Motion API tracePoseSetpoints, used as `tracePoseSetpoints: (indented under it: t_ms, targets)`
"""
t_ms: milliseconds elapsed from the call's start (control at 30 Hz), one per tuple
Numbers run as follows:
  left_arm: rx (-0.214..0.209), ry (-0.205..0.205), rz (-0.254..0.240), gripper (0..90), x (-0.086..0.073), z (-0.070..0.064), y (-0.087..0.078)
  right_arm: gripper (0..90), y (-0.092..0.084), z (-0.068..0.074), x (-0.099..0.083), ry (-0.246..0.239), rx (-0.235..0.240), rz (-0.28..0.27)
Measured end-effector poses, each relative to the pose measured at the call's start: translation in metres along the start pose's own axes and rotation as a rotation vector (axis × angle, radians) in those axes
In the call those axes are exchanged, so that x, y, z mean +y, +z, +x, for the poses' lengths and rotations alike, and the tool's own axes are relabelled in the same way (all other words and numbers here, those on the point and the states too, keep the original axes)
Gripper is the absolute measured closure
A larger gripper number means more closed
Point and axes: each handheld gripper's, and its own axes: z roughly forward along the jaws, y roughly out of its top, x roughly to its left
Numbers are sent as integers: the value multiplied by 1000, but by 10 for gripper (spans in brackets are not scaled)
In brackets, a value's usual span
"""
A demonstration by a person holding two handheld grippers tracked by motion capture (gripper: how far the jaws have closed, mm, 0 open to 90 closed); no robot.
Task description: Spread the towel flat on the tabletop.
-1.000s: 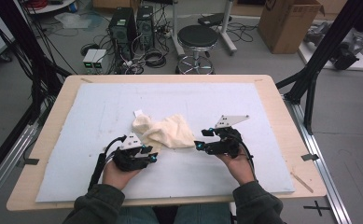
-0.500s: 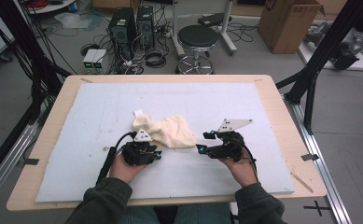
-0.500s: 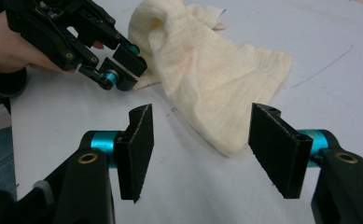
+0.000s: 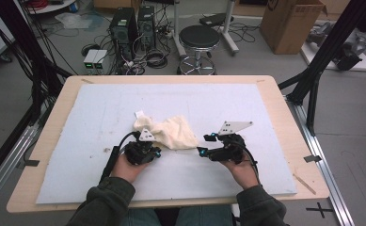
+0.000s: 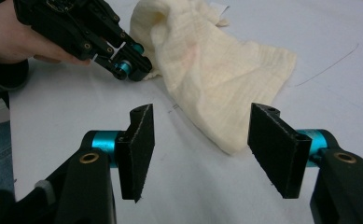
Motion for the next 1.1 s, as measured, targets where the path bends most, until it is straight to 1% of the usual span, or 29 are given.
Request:
tracePoseSetpoints:
  t_ms: [133, 167, 233, 267, 433, 567, 700, 767, 833, 900, 967, 1100]
  targets:
    - [-22, 27, -6, 843, 0, -4, -6, 409, 2, 1, -1, -1, 5, 12]
    - [-28, 40, -12, 844, 0, -5, -10, 409, 2, 1, -1, -2, 5, 12]
    - [-44, 54, -26, 844, -1, -7, -18, 410, 3, 1, -1, -10, 6, 6]
    - [-47, 58, -37, 844, -2, -8, -22, 411, 3, 2, -1, -6, 11, 11]
    - [-78, 79, -79, 843, -8, -12, -44, 414, 7, 4, -1, -15, 21, 16]
    - [-90, 103, -111, 844, -16, -13, -61, 417, 11, 8, -1, -27, 33, 29]
    - [-85, 120, -133, 843, -26, -11, -78, 422, 16, 11, 0, -40, 41, 44]
    - [-83, 123, -138, 843, -32, -9, -85, 427, 18, 12, 1, -46, 48, 50]
    - [-74, 113, -148, 843, -37, -7, -92, 431, 21, 13, 1, -53, 49, 57]
    - [-67, 112, -148, 843, -44, -3, -97, 438, 24, 14, 2, -51, 53, 68]
    - [-58, 110, -144, 843, -50, 0, -100, 444, 27, 15, 3, -62, 54, 75]
    - [-44, 80, -148, 843, -60, 8, -103, 471, 34, 13, 6, -97, 36, 99]
